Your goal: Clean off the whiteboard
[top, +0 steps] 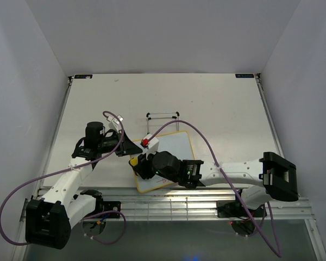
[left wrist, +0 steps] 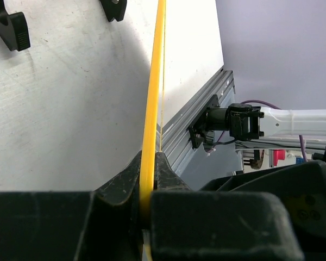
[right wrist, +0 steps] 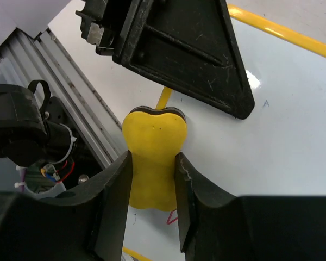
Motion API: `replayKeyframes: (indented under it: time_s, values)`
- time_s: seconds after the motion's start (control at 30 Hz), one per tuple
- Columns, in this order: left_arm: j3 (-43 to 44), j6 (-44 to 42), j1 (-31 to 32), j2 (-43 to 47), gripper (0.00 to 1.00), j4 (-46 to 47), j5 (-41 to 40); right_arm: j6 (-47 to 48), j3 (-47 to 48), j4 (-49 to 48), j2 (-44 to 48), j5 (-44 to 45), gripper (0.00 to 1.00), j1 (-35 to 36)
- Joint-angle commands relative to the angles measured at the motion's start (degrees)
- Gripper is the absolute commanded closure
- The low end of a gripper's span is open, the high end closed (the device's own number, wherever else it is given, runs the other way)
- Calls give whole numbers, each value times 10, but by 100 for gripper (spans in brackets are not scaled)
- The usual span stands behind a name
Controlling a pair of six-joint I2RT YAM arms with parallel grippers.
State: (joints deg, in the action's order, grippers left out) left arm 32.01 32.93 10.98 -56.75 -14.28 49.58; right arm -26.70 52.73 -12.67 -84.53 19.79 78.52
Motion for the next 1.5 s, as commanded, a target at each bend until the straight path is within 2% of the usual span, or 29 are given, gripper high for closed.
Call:
replayKeyframes:
  time_s: [0.0, 0.2, 0.33, 0.47, 0.6, 0.7, 0.77, 0.93, 1.13, 1.3, 1.47]
  values:
    - [20, -34, 12, 0, 100, 4, -19, -47, -42, 19, -10, 49, 86, 6]
    - [21, -34, 13, 1, 100, 1, -20, -83, -168, 46, 71, 83, 85, -47]
    - [21, -34, 13, 2, 100, 2, -19, -96, -282, 69, 153, 96, 85, -131]
    - [21, -36, 14, 1, 100, 2, -13, -85, -323, 97, 195, 114, 86, -180]
    - [20, -36, 17, 0, 100, 2, -10, -55, -300, 88, 206, 78, 86, -189]
    - [21, -37, 19, -7, 100, 2, -7, -45, -266, 55, 191, 25, 86, -172]
    - [20, -37, 20, -10, 100, 2, -7, -44, -248, 14, 173, 16, 86, -132]
    - [21, -36, 22, -18, 100, 2, -7, -26, -135, -24, 83, 36, 86, -23]
    - [21, -35, 24, -21, 100, 3, -8, -13, -11, -21, -25, 67, 87, 44]
    - [21, -35, 26, -24, 100, 2, -6, -22, -18, -1, -28, 111, 87, 43]
    - [21, -35, 28, -27, 100, 1, -5, -36, -111, 19, 30, 165, 88, 19]
